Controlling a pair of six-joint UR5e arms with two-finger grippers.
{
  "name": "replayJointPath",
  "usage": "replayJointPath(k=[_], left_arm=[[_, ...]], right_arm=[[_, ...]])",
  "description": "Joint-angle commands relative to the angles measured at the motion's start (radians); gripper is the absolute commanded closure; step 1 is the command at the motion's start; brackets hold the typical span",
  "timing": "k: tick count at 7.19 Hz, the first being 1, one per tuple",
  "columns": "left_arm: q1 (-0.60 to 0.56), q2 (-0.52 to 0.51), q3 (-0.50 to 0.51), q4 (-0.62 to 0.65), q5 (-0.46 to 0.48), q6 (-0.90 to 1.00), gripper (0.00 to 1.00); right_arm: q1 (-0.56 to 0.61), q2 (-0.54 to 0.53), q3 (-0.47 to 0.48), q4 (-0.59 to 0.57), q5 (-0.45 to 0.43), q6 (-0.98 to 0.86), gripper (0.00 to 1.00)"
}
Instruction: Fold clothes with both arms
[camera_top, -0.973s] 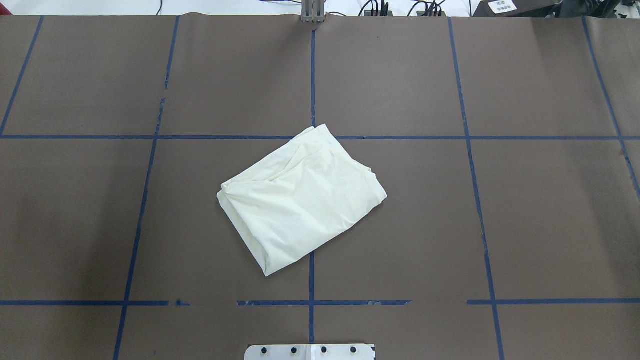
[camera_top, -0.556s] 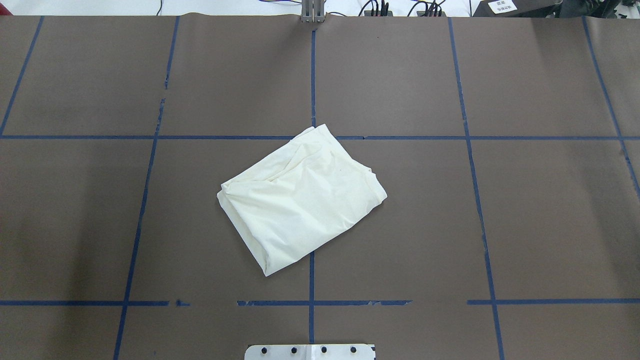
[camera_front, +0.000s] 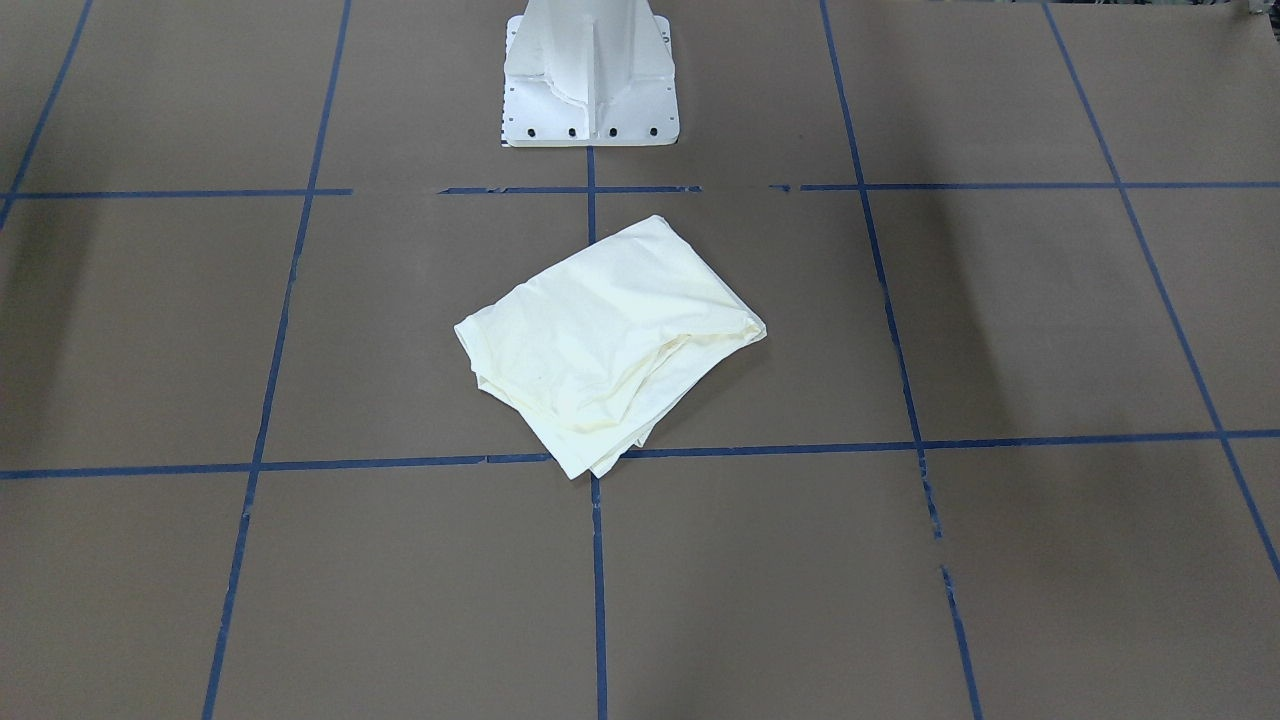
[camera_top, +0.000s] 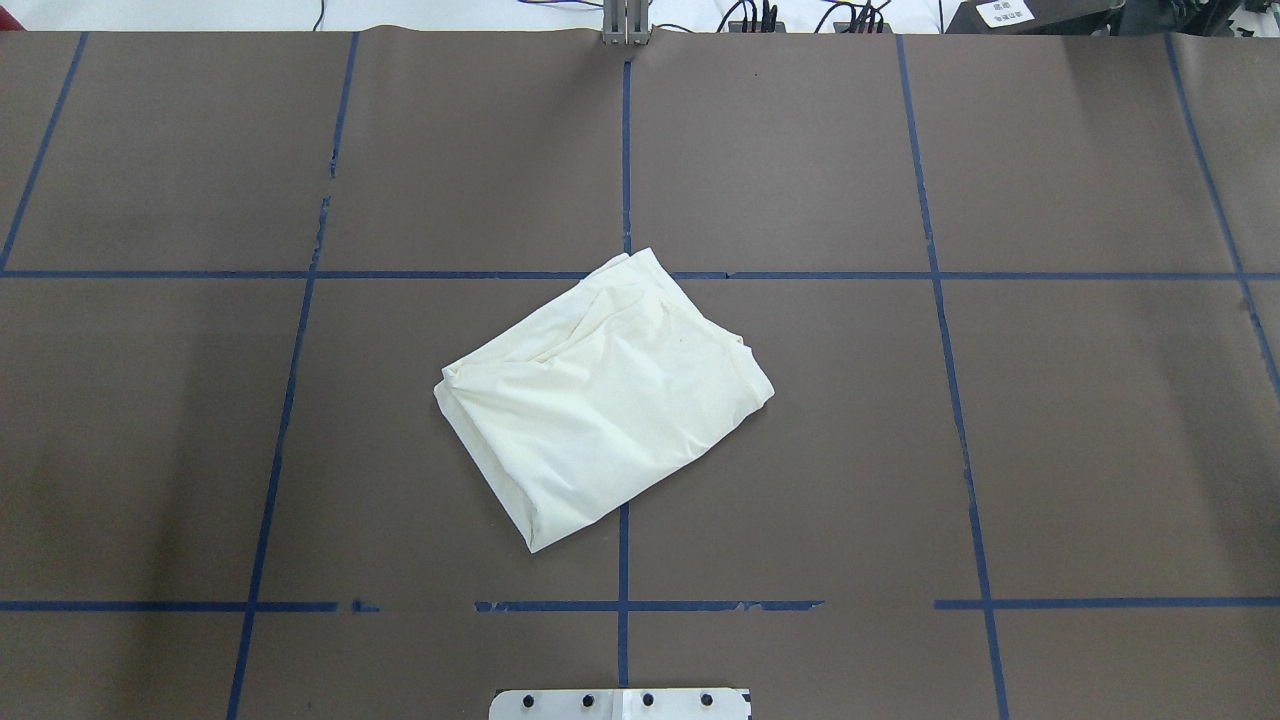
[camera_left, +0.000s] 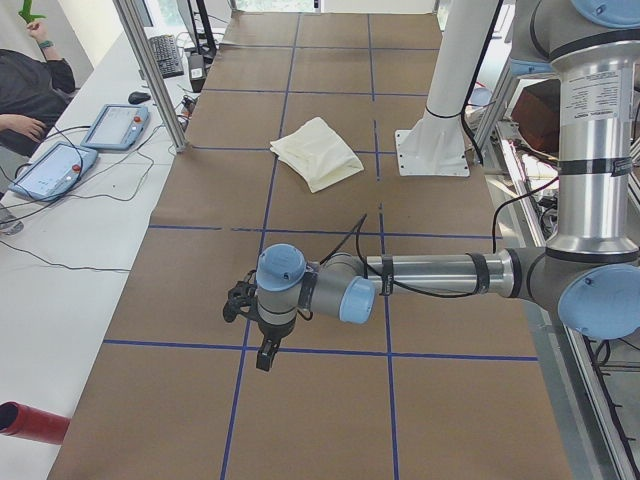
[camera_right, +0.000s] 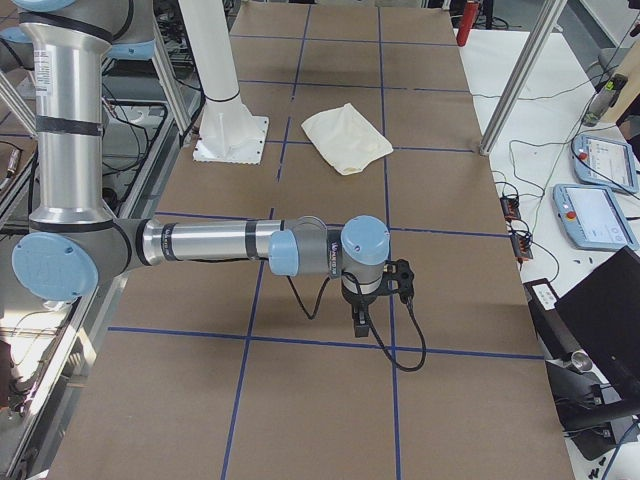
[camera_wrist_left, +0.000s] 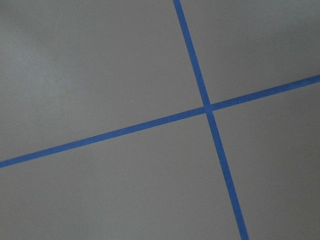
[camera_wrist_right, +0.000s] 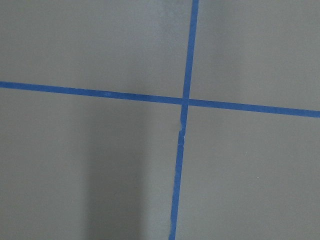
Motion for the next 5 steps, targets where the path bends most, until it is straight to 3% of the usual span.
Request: replayJointPath(k=[1,5], left_arm=[[0.000,0.005,-0.064,0.099,-0.005,0.001,0.00],[0.001,0.005,-0.054,0.089,-0.068,-0.001,0.00]], right_arm=[[0.000,0.001,0.001,0.000,0.002,0.014,0.00],[0.000,-0.019,0.002,0.011,0.022,0.104,0.00]])
